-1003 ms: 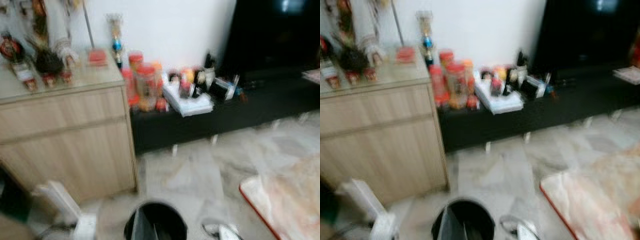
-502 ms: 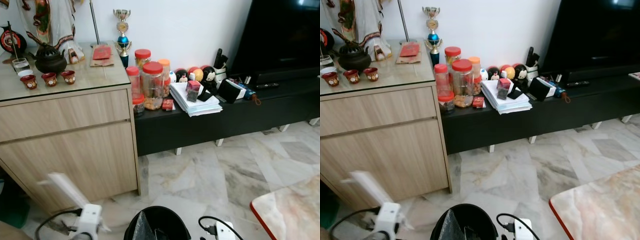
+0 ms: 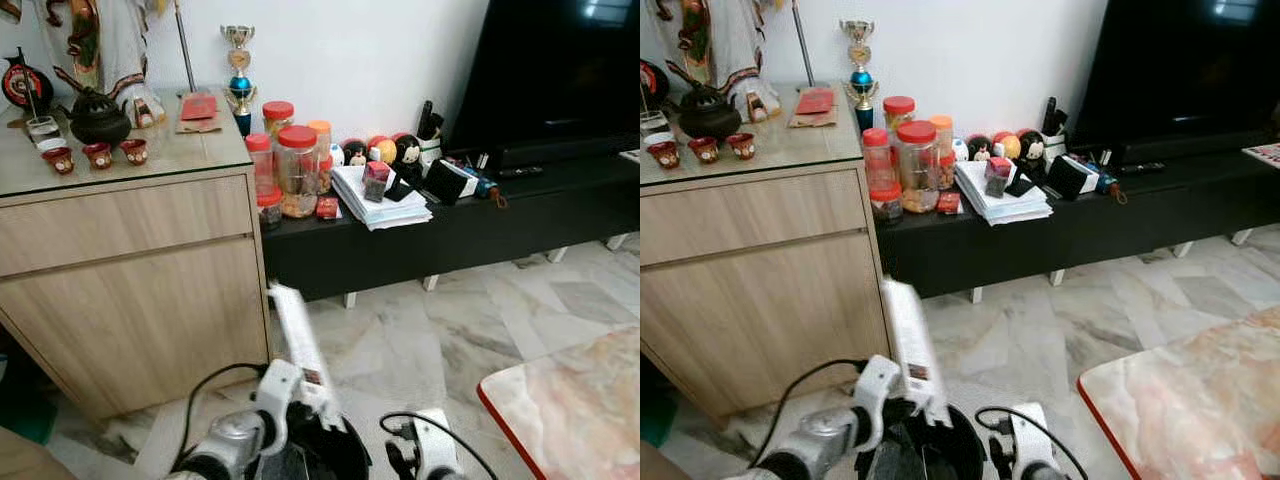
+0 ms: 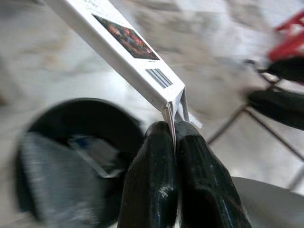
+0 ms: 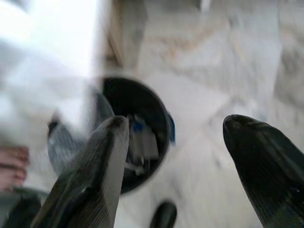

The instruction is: Picking trash to rubbish bin

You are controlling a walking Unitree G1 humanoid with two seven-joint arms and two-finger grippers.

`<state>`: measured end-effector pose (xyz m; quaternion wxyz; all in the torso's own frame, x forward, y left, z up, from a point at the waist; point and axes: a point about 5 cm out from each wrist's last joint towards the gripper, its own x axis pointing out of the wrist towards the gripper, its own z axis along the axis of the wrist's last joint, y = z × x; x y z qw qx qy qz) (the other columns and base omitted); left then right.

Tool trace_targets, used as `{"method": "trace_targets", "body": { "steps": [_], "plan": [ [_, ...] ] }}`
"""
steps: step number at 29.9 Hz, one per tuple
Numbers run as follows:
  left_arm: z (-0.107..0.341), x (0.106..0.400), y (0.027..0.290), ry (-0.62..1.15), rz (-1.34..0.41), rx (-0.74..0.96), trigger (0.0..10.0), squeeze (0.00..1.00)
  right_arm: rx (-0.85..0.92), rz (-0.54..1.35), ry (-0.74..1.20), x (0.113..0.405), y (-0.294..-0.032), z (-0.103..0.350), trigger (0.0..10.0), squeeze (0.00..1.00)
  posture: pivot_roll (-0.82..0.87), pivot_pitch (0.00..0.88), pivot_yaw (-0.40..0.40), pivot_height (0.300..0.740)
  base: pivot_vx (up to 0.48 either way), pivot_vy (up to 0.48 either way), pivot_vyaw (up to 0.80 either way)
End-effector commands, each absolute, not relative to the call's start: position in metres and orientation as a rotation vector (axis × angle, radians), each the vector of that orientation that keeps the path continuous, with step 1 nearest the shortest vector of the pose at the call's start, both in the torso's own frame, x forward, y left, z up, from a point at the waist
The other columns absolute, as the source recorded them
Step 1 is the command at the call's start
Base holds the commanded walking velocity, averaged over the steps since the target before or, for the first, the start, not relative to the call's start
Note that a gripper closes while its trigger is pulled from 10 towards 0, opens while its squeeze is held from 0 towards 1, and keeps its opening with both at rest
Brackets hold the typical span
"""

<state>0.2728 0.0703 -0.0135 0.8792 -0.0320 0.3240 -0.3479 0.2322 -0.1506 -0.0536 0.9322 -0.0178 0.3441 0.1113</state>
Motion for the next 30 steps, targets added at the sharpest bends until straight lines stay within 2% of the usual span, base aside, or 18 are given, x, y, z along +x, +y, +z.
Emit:
{"method": "trace_targets", "body": {
  "steps": [1, 7, 9, 11, 15, 17, 21, 26, 30],
  "plan": [
    [-0.014, 0.272, 0.067, 0.707, -0.724, -0.113, 10.0, 0.0, -0.058, 0.263, 0.644, 0.244, -0.146, -0.044, 10.0, 0.0, 0.11, 0.046, -0.031, 0.74, 0.0, 0.0, 0.0],
    [-0.021, 0.26, 0.055, 0.765, -0.741, -0.197, 10.0, 0.0, -0.057, 0.288, 0.567, 0.256, -0.14, -0.032, 10.0, 0.0, 0.1, 0.059, -0.032, 0.74, 0.0, 0.0, 0.0],
    [-0.023, 0.259, 0.057, 0.773, -0.705, -0.203, 10.0, 0.0, -0.065, 0.3, 0.554, 0.259, -0.138, -0.03, 10.0, 0.0, 0.1, 0.062, -0.033, 0.74, 0.0, 0.0, 0.0],
    [-0.033, 0.255, 0.07, 0.868, -0.599, -0.171, 10.0, 0.0, -0.071, 0.305, 0.539, 0.263, -0.137, -0.026, 10.0, 0.0, 0.1, 0.062, -0.033, 0.74, 0.0, 0.0, 0.0],
    [-0.034, 0.253, 0.073, 0.902, -0.564, -0.28, 10.0, 0.0, -0.07, 0.315, 0.518, 0.266, -0.135, -0.022, 10.0, 0.0, 0.1, 0.064, -0.035, 0.74, 0.0, 0.0, 0.0],
    [-0.034, 0.249, 0.067, 0.937, -0.607, -0.338, 10.0, 0.0, -0.072, 0.329, 0.498, 0.27, -0.131, -0.018, 10.0, 0.0, 0.1, 0.064, -0.035, 0.74, 0.0, 0.0, 0.0],
    [-0.038, 0.241, 0.058, 0.999, -0.67, -0.29, 10.0, 0.0, -0.068, 0.329, 0.486, 0.273, -0.132, -0.015, 10.0, 0.0, 0.09, 0.064, -0.035, 0.74, 0.0, 0.0, 0.0],
    [-0.029, 0.247, 0.047, 0.97, -0.642, -0.489, 10.0, 0.0, -0.079, 0.332, 0.486, 0.272, -0.133, -0.015, 10.0, 0.0, 0.09, 0.067, -0.04, 0.74, 0.0, 0.0, 0.0],
    [-0.025, 0.248, 0.045, 0.952, -0.69, -0.543, 10.0, 0.0, -0.077, 0.332, 0.487, 0.271, -0.134, -0.015, 10.0, 0.0, 0.09, 0.067, -0.04, 0.74, 0.0, 0.0, 0.0]
  ]
}}
